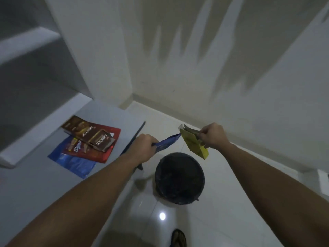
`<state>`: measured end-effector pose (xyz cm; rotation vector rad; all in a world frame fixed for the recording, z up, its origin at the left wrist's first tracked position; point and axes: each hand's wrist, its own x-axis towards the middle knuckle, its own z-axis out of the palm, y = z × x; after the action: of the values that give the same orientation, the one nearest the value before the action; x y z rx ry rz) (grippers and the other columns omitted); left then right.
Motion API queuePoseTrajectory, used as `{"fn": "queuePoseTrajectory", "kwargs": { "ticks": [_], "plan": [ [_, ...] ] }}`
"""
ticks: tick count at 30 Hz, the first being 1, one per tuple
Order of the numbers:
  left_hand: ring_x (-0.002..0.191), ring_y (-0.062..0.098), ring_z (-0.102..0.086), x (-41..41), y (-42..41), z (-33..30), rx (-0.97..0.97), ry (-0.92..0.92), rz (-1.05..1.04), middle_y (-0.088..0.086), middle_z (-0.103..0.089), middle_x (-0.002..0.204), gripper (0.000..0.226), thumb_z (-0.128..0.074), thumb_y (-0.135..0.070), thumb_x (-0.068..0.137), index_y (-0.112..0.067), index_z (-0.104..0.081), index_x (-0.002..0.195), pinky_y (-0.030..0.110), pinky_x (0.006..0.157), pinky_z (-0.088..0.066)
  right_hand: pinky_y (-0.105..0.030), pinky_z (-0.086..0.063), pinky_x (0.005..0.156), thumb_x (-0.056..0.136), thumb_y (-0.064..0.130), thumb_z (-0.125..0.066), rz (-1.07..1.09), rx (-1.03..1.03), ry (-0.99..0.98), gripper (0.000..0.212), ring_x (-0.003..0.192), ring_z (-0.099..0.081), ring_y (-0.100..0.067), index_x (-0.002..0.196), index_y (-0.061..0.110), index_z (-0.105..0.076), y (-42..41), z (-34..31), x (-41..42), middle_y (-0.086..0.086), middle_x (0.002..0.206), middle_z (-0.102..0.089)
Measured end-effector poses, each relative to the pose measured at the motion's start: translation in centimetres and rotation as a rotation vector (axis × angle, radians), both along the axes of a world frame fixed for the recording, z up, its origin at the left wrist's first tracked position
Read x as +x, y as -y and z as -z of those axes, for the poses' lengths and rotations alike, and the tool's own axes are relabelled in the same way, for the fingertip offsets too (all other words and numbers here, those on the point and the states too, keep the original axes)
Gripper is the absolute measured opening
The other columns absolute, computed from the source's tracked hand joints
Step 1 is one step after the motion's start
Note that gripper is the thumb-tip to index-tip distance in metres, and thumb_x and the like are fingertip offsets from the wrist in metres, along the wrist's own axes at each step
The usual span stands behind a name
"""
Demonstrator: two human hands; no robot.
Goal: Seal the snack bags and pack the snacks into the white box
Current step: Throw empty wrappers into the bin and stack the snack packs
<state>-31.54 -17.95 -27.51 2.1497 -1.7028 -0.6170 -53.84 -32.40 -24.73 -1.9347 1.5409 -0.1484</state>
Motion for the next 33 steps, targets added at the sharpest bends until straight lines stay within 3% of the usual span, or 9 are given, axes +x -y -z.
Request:
{"fn": "queuePoseTrajectory", "kwargs": {
  "ticks": [3, 8, 11, 15, 17, 20, 24, 29, 33],
  "plan": [
    [0.067, 0.026, -0.065, -1.7, 1.4, 5.1, 0.057, -0.074, -0.051, 0.011, -0.071, 0.072, 0.018, -0.055, -0.007, 0.079, -0.007, -0.073, 0.077, 0.036, 0.058, -0.054, -0.039, -0.062, 0.061, 0.082, 0.022, -0.064, 0.030, 0.011, -0.047, 0.018, 0.054, -0.069, -0.027, 0.072, 0.013, -0.076, 0.4, 5.2, -1.5, -0.009, 0.062, -0.071],
    [0.067, 0.028, -0.064, -4.5, 3.5, 12.3, 0.090, -0.157, -0.142, 0.014, -0.069, 0.071, 0.015, -0.057, -0.004, 0.080, -0.003, -0.072, 0.076, 0.035, 0.058, -0.050, -0.040, -0.061, 0.061, 0.080, 0.030, -0.058, 0.066, 0.036, -0.104, 0.027, 0.057, -0.067, -0.028, 0.065, 0.013, -0.072, 0.9, 14.1, -3.1, -0.008, 0.061, -0.069],
    [0.069, 0.023, -0.064, -6.1, 4.0, 16.5, 0.112, -0.229, -0.191, 0.011, -0.071, 0.079, 0.015, -0.058, -0.005, 0.085, -0.004, -0.073, 0.081, 0.027, 0.054, -0.045, -0.039, -0.061, 0.063, 0.080, 0.030, -0.058, 0.093, 0.072, -0.123, 0.028, 0.059, -0.067, -0.027, 0.064, 0.011, -0.072, 0.5, 19.1, -3.6, -0.009, 0.062, -0.068],
    [0.075, 0.021, -0.064, -7.8, 4.7, 22.2, 0.123, -0.289, -0.239, 0.013, -0.073, 0.088, 0.015, -0.060, -0.003, 0.085, -0.004, -0.074, 0.090, 0.029, 0.066, -0.054, -0.040, -0.061, 0.064, 0.083, 0.026, -0.056, 0.135, 0.137, -0.107, 0.030, 0.058, -0.067, -0.028, 0.062, 0.010, -0.070, -0.3, 25.3, -4.3, -0.010, 0.061, -0.068],
    [0.076, 0.018, -0.062, -8.6, 5.0, 24.4, 0.139, -0.310, -0.256, 0.012, -0.072, 0.091, 0.016, -0.061, -0.004, 0.085, -0.005, -0.074, 0.094, 0.025, 0.068, -0.051, -0.041, -0.061, 0.065, 0.083, 0.025, -0.054, 0.137, 0.164, -0.104, 0.030, 0.060, -0.068, -0.030, 0.063, 0.010, -0.070, -0.4, 27.7, -4.5, -0.011, 0.063, -0.069],
    [0.084, 0.020, -0.063, -9.2, 5.4, 27.0, 0.167, -0.329, -0.278, 0.012, -0.072, 0.099, 0.021, -0.064, -0.012, 0.085, -0.004, -0.071, 0.104, 0.026, 0.076, -0.052, -0.040, -0.060, 0.071, 0.086, 0.024, -0.051, 0.116, 0.193, -0.122, 0.027, 0.068, -0.067, -0.030, 0.076, 0.013, -0.073, -0.5, 30.5, -4.7, -0.011, 0.075, -0.070],
    [0.112, 0.029, -0.060, -8.6, 5.2, 27.6, 0.233, -0.308, -0.313, 0.013, -0.065, 0.121, 0.046, -0.069, -0.023, 0.085, -0.004, -0.060, 0.125, 0.039, 0.098, -0.050, -0.039, -0.058, 0.077, 0.087, 0.028, -0.047, 0.089, 0.201, -0.130, 0.027, 0.075, -0.067, -0.032, 0.093, 0.017, -0.071, -0.6, 31.3, -5.0, -0.012, 0.087, -0.070],
    [0.111, 0.027, -0.062, -6.7, 4.7, 23.0, 0.238, -0.299, -0.299, 0.010, -0.067, 0.117, 0.045, -0.070, -0.027, 0.081, -0.006, -0.063, 0.120, 0.042, 0.097, -0.050, -0.046, -0.057, 0.080, 0.086, 0.028, -0.054, 0.051, 0.227, -0.099, 0.026, 0.082, -0.069, -0.037, 0.101, 0.012, -0.067, -0.2, 27.3, -4.5, -0.016, 0.087, -0.072],
    [0.114, 0.024, -0.059, -4.9, 5.0, 16.1, 0.248, -0.304, -0.272, 0.012, -0.063, 0.125, 0.052, -0.074, -0.026, 0.080, -0.003, -0.060, 0.124, 0.035, 0.100, -0.047, -0.045, -0.057, 0.083, 0.086, 0.031, -0.059, -0.029, 0.222, -0.067, 0.031, 0.087, -0.069, -0.036, 0.108, 0.010, -0.067, 0.8, 20.6, -2.3, -0.016, 0.092, -0.073]
  ]
}}
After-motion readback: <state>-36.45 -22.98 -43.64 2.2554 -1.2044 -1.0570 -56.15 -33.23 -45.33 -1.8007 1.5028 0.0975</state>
